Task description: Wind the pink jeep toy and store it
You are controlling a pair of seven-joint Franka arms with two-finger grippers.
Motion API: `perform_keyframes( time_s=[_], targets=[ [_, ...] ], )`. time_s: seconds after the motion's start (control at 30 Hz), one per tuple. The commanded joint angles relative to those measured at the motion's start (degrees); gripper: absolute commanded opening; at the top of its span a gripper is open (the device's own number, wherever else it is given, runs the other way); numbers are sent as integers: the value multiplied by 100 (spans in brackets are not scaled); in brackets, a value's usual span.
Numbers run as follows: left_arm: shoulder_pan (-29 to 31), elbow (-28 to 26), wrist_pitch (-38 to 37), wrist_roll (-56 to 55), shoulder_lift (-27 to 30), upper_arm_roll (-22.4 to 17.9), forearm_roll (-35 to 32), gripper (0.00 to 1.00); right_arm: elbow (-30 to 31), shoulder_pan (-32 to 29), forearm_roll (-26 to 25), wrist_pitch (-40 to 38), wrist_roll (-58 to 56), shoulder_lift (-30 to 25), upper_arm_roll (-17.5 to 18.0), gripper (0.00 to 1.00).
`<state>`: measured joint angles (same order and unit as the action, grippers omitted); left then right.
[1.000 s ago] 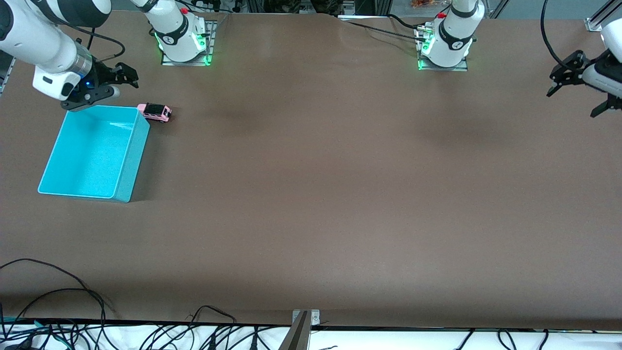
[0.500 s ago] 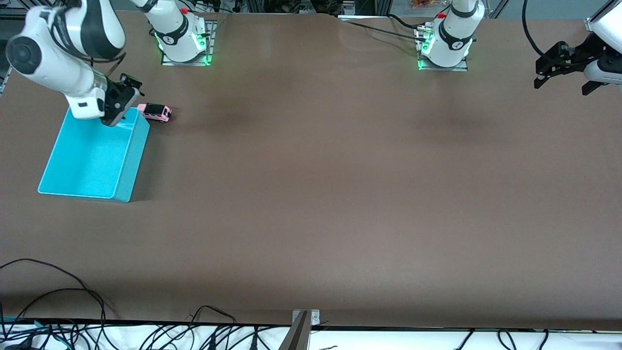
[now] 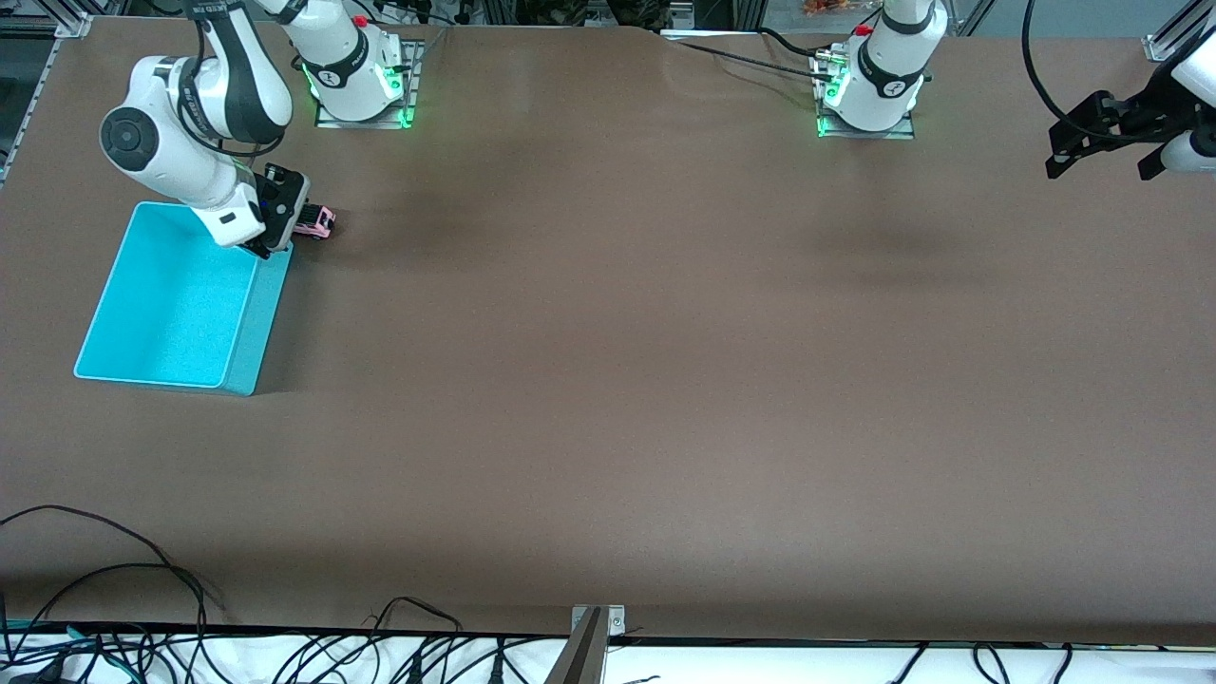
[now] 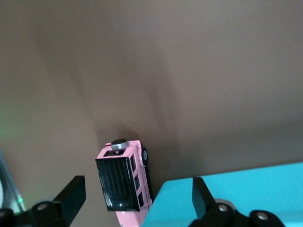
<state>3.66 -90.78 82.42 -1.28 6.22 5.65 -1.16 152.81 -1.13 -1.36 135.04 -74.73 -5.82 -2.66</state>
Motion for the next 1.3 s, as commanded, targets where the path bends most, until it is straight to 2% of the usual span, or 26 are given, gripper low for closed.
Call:
perform_keyframes(
  time_s=[0.0, 0.13, 0.5, 0.8, 0.87, 1.0, 1.07, 1.17, 1.27],
  targets=[
    [-532, 280, -200, -303, -174, -423, -60, 100, 249, 7, -5, 391, -314, 142, -25, 100],
    [-814, 412, -227, -303, -244, -872, 2, 100, 451, 7, -5, 671, -340, 169, -25, 100],
    [-797, 430, -253, -294, -358, -881, 72, 100, 943, -10, -5, 1708, -744, 511, -59, 100],
    [-797, 430, -244, -259, -402, -864, 55, 100, 1031, -10, -5, 1947, -1210, 687, -499, 98],
    [-779, 430, -253, -250, -402, -864, 63, 100, 1023, -10, -5, 1947, -1245, 687, -499, 78],
    [-718, 421, -253, -232, -402, -872, 63, 100, 1014, -1, -5, 1947, -1254, 731, -482, 32],
    [-726, 421, -253, -232, -402, -872, 55, 100, 1005, 16, -5, 1947, -1237, 740, -464, 14],
    [-735, 430, -253, -232, -411, -872, 55, 100, 961, 34, -5, 1920, -1158, 775, -411, 0],
    [-735, 421, -253, -232, -411, -864, 72, 100, 882, 34, -5, 1912, -1114, 802, -297, 0]
  ],
)
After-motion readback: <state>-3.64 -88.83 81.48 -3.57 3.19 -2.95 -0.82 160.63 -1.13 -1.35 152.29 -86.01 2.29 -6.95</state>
